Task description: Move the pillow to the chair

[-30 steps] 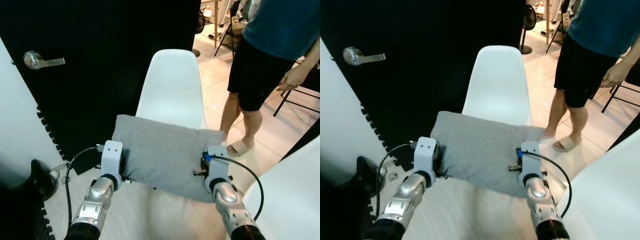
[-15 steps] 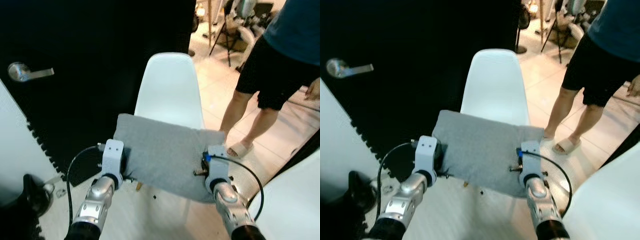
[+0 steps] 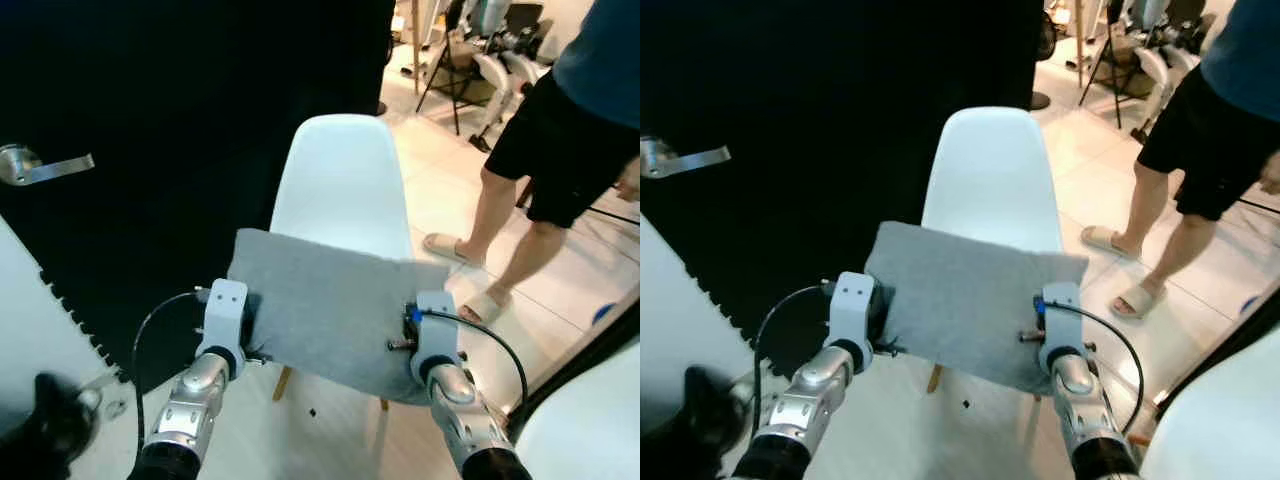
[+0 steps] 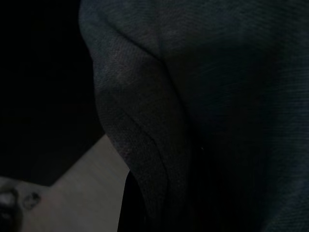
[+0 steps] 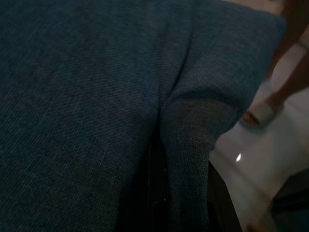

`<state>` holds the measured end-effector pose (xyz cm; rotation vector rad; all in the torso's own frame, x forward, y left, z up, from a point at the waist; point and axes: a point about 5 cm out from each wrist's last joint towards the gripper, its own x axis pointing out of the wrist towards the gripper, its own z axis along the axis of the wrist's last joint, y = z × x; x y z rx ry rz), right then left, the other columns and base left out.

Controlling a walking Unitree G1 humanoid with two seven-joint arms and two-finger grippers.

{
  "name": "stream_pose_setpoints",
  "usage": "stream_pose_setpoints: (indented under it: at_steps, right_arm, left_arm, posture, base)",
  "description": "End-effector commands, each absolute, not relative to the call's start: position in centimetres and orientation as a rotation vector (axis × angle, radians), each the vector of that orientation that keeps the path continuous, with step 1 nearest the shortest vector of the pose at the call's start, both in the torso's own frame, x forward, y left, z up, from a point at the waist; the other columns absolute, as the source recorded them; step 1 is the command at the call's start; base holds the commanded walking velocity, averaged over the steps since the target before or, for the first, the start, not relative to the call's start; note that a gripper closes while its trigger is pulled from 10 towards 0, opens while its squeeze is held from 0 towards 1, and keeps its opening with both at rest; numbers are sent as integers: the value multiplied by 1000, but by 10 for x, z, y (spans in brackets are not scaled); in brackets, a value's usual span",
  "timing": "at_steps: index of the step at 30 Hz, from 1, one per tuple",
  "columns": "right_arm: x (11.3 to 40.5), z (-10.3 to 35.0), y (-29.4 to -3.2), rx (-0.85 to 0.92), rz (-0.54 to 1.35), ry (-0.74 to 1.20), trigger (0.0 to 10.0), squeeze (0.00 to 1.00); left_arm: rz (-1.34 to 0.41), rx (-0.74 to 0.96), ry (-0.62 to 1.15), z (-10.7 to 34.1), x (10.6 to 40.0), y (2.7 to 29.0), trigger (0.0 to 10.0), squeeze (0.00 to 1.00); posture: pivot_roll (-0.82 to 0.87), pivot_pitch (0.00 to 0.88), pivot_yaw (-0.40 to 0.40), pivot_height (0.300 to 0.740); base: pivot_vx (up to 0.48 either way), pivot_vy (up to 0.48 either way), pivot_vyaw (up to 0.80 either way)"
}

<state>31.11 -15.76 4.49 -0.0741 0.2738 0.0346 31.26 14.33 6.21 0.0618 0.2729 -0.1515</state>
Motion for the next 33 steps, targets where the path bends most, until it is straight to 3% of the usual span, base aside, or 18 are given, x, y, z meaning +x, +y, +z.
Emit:
stream_pose_setpoints:
  at_steps: [1,33]
  right_arm:
    - [310,44,-157,-90,50,271,10000,0]
    - [310,45,-159,-103,51,265,10000,0]
  left_arm:
    - [-177,60,246,67,315,136,10000,0]
    - [-185,49,244,64,312,132,10000,0]
  posture:
    - [-33,74,7,740]
    - [-41,54,-6,740]
  base:
    - [311,0,0]
    - [309,0,0]
